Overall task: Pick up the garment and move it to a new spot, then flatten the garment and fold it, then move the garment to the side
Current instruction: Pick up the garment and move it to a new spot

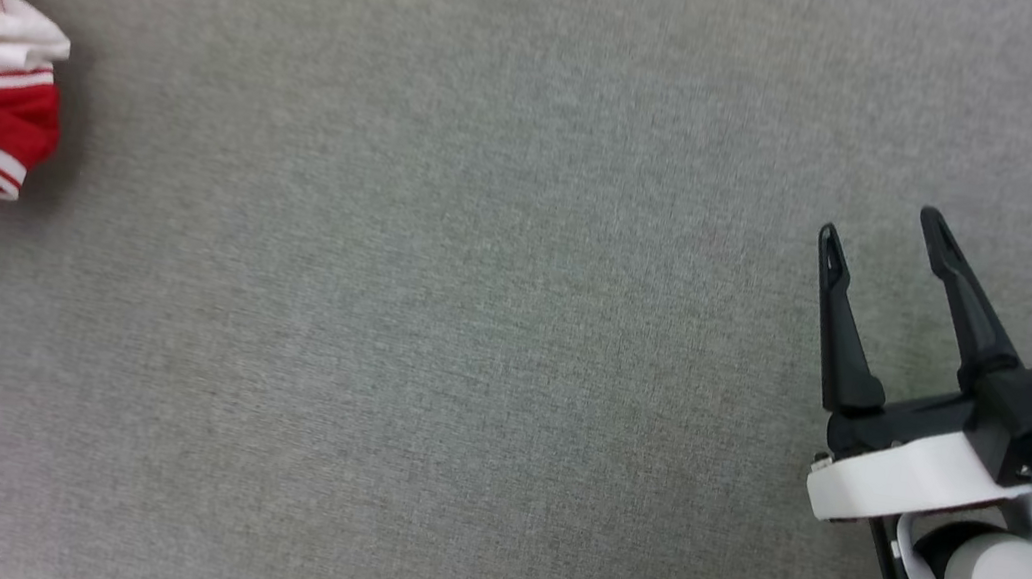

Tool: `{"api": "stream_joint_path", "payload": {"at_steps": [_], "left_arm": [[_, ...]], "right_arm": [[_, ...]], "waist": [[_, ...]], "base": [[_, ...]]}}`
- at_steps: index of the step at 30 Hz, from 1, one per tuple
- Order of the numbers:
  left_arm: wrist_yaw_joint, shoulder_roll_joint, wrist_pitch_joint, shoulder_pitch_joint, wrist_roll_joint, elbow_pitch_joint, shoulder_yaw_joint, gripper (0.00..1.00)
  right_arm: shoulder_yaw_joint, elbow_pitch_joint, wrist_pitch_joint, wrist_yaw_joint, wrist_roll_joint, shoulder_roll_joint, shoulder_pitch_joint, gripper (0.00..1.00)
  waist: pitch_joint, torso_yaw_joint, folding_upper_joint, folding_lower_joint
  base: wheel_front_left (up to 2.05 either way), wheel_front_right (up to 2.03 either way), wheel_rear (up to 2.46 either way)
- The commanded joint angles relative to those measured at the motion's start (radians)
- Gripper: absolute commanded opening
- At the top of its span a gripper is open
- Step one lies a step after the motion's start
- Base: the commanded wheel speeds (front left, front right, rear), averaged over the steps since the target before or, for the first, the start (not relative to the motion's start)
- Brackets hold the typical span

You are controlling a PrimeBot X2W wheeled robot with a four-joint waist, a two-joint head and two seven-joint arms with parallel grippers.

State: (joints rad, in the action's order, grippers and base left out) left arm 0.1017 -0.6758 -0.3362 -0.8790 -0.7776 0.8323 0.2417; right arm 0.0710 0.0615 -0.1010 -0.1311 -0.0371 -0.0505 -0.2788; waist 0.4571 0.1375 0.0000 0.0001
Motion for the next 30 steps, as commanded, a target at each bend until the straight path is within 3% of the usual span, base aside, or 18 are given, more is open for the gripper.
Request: {"api": "stream_joint_path", "payload": {"at_steps": [1,9,15,23,30], "left_arm": [[-0.012,0.010,0.050,-0.007,0.023,-0.007,0.007,0.00],[-0.066,0.076,0.368,0.027,0.122,-0.054,0.039,0.00],[-0.091,0.150,0.531,0.096,0.139,-0.112,0.048,0.00],[-0.129,0.229,0.596,0.201,0.163,-0.268,0.054,0.00],[-0.154,0.261,0.601,0.311,0.226,-0.438,0.105,0.00]], "right_arm": [[-0.005,-0.004,-0.003,0.000,0.007,0.000,0.020,1.00],[-0.023,-0.019,-0.013,0.000,0.043,0.000,0.090,1.00],[-0.039,-0.030,-0.009,0.000,0.072,0.000,0.152,1.00],[-0.044,-0.018,0.003,0.000,0.080,0.000,0.202,1.00],[-0.049,-0.010,0.003,0.000,0.089,0.000,0.216,1.00]], "waist": [[-0.066,0.010,0.0000,-0.0001],[-0.215,0.003,0.0000,-0.0001],[-0.310,-0.023,0.0000,-0.0001],[-0.374,-0.105,0.0000,-0.0001],[-0.377,-0.186,0.0000,-0.0001]], "base": [[0.00,0.00,0.00],[0.00,0.00,0.00],[0.00,0.00,0.00],[0.00,0.00,0.00],[0.00,0.00,0.00]]}}
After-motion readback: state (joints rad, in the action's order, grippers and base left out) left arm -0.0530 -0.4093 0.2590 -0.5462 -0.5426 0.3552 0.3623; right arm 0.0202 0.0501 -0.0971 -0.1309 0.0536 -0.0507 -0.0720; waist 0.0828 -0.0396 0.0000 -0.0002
